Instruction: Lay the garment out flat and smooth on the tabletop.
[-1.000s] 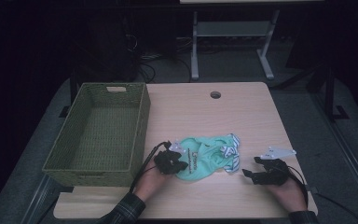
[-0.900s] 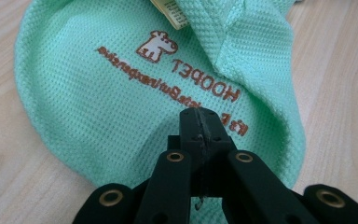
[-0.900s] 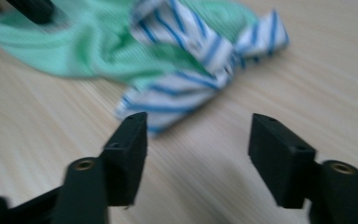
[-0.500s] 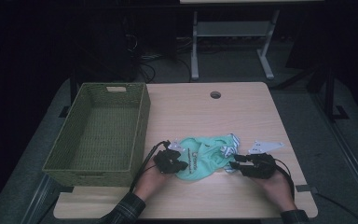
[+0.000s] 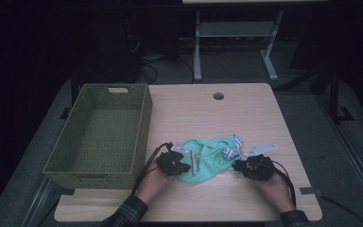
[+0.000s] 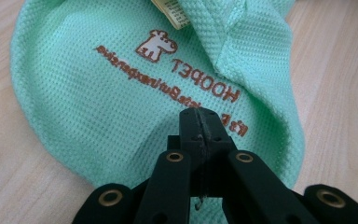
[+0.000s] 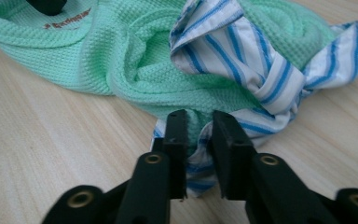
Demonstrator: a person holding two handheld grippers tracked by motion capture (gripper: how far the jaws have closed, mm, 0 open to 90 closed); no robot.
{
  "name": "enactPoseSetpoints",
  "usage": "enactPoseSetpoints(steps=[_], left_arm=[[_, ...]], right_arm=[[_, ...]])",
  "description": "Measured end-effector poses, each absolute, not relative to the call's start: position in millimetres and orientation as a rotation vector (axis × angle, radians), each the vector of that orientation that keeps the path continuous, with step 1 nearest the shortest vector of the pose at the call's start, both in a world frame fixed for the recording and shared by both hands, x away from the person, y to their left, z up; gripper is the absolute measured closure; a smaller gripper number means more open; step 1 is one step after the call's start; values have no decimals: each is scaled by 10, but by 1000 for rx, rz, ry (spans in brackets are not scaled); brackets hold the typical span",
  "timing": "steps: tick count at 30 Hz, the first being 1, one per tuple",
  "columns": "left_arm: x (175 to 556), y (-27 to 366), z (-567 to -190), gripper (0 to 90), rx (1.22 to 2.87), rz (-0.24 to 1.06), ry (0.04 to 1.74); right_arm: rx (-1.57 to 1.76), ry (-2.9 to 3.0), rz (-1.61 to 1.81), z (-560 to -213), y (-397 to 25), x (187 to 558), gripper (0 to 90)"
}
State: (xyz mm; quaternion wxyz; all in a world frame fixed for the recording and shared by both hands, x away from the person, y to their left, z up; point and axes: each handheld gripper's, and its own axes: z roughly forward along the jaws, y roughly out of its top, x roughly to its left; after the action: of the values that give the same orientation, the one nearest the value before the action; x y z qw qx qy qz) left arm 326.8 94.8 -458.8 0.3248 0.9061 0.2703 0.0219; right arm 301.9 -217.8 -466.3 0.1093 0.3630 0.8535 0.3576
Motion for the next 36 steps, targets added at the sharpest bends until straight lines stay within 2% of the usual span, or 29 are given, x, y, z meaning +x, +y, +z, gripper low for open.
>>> enactPoseSetpoints(steps=[1, 4, 20, 24, 27, 36], left_arm=[[3266, 946, -4586, 891, 2378, 59, 710], [3268, 944, -4585, 893, 2379, 59, 711], [3264, 935, -4583, 895, 2375, 57, 727], [3266, 938, -4583, 895, 2374, 52, 728], [3269, 938, -4583, 895, 2375, 51, 725], [3293, 944, -4588, 894, 2372, 38, 726]], right_arm=[[1065, 2495, 1044, -4645, -2202, 3012, 839], [1061, 2481, 1040, -4616, -2233, 3005, 854], [1087, 2493, 1052, -4607, -2629, 2892, 860], [1072, 2505, 1098, -4595, -2673, 2842, 767], [1066, 2470, 1163, -4505, -2723, 2827, 739], [1071, 2407, 1216, -4312, -2728, 3107, 725]])
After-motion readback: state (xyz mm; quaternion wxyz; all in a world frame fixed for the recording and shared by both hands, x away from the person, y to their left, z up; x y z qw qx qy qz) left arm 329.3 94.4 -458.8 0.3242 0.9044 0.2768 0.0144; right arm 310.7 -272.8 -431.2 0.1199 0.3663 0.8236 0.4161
